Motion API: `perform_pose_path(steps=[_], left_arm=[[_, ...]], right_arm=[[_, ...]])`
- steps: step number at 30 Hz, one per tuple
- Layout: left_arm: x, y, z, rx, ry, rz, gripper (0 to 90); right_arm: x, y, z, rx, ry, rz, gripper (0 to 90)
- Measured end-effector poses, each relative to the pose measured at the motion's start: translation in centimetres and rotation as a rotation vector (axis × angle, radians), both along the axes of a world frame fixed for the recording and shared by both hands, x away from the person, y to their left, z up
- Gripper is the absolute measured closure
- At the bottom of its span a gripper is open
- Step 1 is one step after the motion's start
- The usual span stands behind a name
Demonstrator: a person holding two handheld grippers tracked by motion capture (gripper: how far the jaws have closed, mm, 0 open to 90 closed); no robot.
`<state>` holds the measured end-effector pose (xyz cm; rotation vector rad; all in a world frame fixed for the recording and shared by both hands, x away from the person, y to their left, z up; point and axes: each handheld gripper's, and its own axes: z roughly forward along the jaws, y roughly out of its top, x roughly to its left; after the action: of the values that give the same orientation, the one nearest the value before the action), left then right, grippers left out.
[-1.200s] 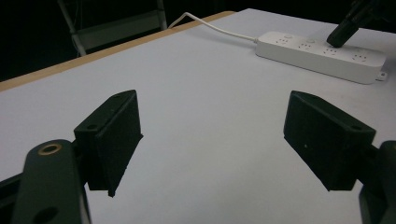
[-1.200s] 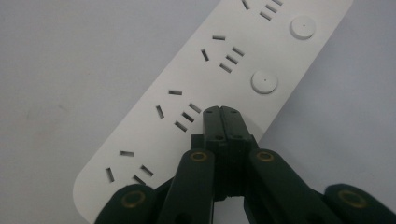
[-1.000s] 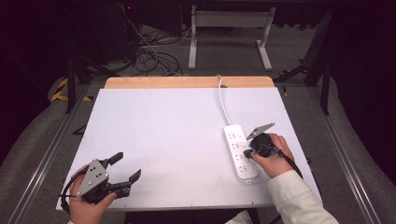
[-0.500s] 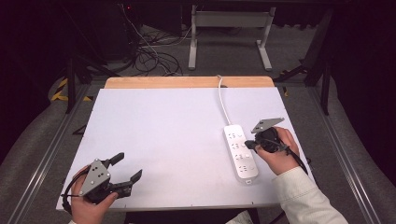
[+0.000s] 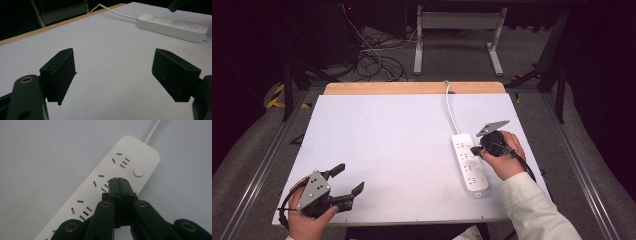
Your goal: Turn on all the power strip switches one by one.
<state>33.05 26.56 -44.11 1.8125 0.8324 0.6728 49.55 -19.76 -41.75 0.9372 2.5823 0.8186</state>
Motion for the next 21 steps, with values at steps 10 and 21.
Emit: perform_pose_path(steps=[10, 21], left_arm=[[0.0, 0.1, 0.0, -0.001, 0.0, -0.001, 19.6], [0.0, 0.1, 0.0, 0.0, -0.002, 0.0, 19.6]], right_arm=[[0.9, 0.3, -1.1, -0.02, 0.026, -0.013, 90.0], [1.3, 0.4, -1.9, -0.035, 0.044, -0.021, 90.0]])
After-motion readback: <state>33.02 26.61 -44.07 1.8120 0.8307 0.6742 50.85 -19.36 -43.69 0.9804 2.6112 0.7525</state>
